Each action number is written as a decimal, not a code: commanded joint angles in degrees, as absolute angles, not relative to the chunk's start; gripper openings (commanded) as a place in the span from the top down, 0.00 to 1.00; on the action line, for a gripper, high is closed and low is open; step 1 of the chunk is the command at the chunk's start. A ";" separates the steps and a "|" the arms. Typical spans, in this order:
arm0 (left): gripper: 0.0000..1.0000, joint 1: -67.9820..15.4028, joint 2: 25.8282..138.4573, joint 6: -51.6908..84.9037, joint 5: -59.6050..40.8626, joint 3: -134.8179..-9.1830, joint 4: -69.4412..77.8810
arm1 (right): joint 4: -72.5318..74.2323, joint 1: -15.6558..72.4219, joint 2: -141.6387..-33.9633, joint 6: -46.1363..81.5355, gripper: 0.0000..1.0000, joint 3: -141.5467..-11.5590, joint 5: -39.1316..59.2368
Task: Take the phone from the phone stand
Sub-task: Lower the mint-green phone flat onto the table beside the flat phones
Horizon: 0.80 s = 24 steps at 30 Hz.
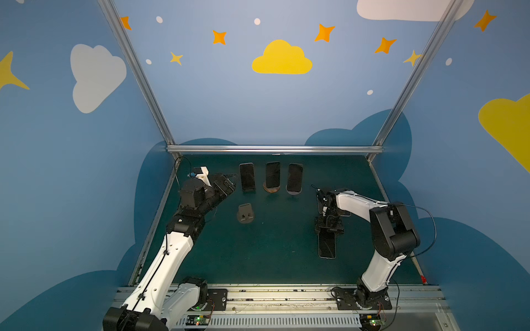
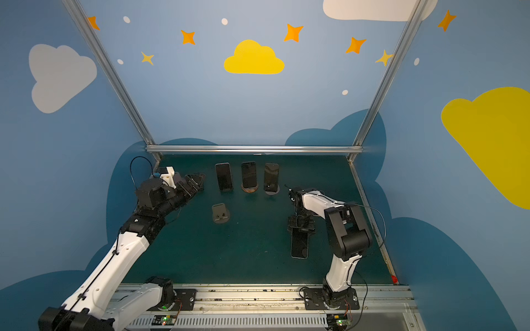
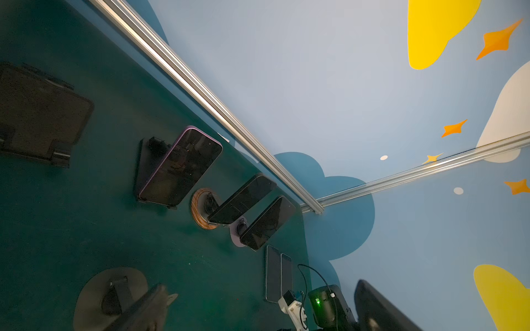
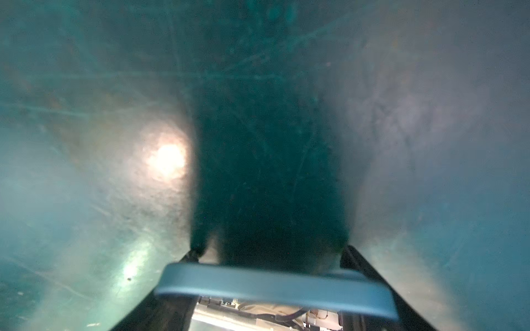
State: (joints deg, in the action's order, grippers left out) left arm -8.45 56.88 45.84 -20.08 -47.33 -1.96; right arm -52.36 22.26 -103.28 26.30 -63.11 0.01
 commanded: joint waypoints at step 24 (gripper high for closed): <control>0.00 -8.79 56.82 44.83 -20.00 -47.47 -0.97 | -53.12 20.67 -104.59 23.30 0.30 -65.24 1.05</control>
State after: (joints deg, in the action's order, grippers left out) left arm -8.67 56.90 45.82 -20.08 -47.33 -1.96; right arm -53.76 21.39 -104.95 24.40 -65.19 1.50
